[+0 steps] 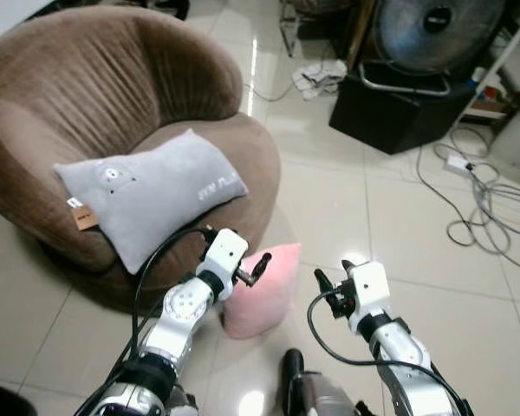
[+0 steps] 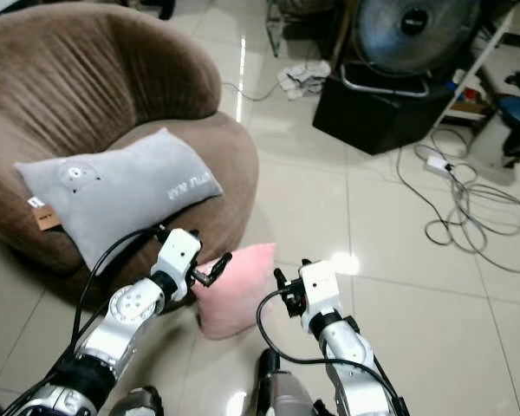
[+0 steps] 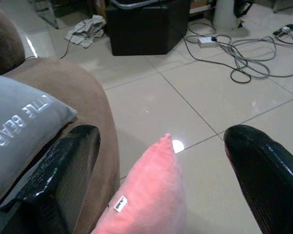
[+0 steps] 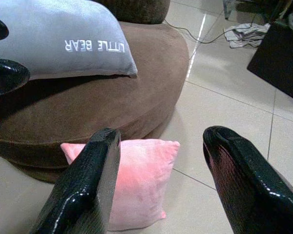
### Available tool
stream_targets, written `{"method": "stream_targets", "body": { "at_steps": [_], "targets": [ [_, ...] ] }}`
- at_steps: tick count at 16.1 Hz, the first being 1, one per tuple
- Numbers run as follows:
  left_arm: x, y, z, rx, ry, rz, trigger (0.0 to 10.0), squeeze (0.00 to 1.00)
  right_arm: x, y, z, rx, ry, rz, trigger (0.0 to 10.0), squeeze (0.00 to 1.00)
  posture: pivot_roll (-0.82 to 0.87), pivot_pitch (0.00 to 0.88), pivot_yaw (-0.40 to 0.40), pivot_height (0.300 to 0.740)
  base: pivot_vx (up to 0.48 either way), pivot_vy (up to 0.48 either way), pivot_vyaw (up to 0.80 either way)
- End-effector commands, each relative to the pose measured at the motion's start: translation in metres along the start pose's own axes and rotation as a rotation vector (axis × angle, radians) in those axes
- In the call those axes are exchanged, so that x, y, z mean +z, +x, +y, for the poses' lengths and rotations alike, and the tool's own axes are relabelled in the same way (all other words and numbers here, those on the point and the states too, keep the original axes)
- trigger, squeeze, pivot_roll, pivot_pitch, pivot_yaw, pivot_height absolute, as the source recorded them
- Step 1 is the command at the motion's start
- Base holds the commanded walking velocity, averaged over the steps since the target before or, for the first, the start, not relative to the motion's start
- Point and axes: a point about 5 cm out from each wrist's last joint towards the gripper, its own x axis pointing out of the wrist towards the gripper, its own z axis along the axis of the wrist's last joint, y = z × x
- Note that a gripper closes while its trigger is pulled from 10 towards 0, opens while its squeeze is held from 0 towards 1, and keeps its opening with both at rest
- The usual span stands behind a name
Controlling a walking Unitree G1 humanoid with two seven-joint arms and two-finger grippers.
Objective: Move the pillow to the sofa from floor
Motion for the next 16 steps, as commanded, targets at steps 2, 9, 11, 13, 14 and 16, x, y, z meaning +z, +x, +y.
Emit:
{"method": "stream_targets", "body": {
  "at_steps": [2,9,11,13,14,16],
  "targets": [
    [-0.003,-0.001,-0.001,0.032,-0.027,0.0,10.0,0.0,-0.002,-0.003,-0.004,-0.015,-0.007,0.006,10.0,0.0,-0.07,0.161,-0.065,0.74,0.0,0.0,0.0],
    [0.004,-0.026,0.051,0.345,-0.19,-0.132,10.0,0.0,0.023,0.018,-0.008,-0.012,-0.001,-0.147,10.0,0.0,0.04,0.08,-0.106,0.701,0.0,0.0,0.0],
    [0.009,-0.02,0.049,0.322,-0.177,-0.13,10.0,0.0,0.028,0.025,-0.005,0.003,0.004,-0.164,10.0,0.0,0.05,0.068,-0.105,0.701,0.0,0.0,0.0],
    [0.007,-0.019,0.044,0.297,-0.159,-0.11,10.0,0.0,0.024,0.029,0.002,0.021,-0.003,-0.145,10.0,0.0,0.05,0.071,-0.103,0.691,0.0,0.0,0.0],
    [0.005,-0.02,0.043,0.293,-0.142,-0.095,10.0,0.0,0.022,0.029,0.006,0.039,-0.001,-0.135,10.0,0.0,0.05,0.077,-0.102,0.681,0.0,0.0,0.0],
    [0.003,-0.019,0.04,0.278,-0.147,-0.087,10.0,0.0,0.02,0.029,0.008,0.042,-0.002,-0.136,10.0,0.0,0.05,0.082,-0.101,0.661,0.0,0.0,0.0]
  ]
}}
